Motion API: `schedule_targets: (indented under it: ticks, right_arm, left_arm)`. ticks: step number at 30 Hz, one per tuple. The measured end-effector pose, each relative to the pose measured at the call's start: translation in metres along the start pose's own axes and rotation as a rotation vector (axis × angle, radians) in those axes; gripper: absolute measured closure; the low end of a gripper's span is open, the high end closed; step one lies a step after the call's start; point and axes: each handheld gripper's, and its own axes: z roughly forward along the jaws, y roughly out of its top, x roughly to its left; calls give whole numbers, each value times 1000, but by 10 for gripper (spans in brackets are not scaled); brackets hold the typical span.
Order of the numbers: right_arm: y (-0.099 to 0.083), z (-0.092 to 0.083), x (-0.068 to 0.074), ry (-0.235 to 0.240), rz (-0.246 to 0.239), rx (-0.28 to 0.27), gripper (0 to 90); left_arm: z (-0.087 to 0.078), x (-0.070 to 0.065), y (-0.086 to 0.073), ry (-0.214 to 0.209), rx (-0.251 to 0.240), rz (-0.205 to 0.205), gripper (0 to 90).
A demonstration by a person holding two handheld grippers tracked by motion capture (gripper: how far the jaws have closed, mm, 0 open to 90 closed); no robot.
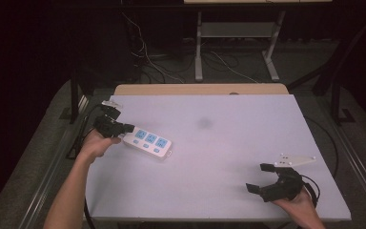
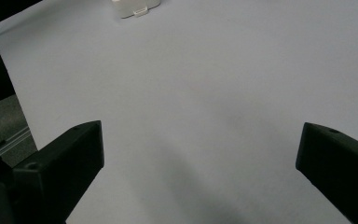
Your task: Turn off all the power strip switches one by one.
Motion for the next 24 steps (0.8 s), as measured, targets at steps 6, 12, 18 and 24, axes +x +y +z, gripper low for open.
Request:
schedule_targets:
  ticks: [6,12,18,24]
  right_arm:
    - [0,0,0,-1,1,0,7]
    - [0,0,0,-2,1,5,7]
    - [0,0,0,-3,0,4,7]
    - [0,0,0,-3,-1,6,7]
  left_arm:
    - [5,2,-4,-1,15,2,892]
    - [12,2,-8,-5,31,0,892]
    - [17,2,-12,-9,43,2,892]
    - [21,3,-15,-11,44,-9,891]
